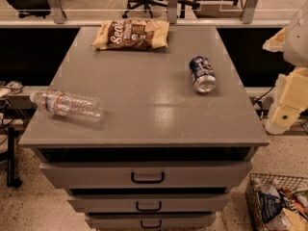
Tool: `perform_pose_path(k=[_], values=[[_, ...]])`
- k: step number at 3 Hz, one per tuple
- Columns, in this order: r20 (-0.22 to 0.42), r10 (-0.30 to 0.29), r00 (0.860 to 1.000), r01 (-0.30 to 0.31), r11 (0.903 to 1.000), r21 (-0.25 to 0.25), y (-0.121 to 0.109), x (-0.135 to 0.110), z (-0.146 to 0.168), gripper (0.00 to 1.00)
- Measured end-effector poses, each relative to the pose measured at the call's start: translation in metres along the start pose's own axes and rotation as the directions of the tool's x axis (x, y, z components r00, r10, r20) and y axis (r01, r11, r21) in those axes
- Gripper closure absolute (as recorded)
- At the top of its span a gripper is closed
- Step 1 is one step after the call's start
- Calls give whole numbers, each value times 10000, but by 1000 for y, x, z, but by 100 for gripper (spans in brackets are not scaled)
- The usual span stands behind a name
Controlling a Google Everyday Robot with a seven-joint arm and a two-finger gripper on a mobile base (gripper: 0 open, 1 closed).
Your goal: Move pepsi can near water bottle
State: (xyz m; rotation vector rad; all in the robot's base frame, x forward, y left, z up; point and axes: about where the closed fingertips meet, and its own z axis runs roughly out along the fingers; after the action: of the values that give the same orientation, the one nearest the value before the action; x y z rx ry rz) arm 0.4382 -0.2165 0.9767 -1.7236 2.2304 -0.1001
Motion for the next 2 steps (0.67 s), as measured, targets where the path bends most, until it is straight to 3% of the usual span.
perform_pose_path(k=[1,2], values=[[1,0,10000,0,10000,2,0,0,0,0],[319,149,9994,-153,9998,143,-24,-10,17,0]])
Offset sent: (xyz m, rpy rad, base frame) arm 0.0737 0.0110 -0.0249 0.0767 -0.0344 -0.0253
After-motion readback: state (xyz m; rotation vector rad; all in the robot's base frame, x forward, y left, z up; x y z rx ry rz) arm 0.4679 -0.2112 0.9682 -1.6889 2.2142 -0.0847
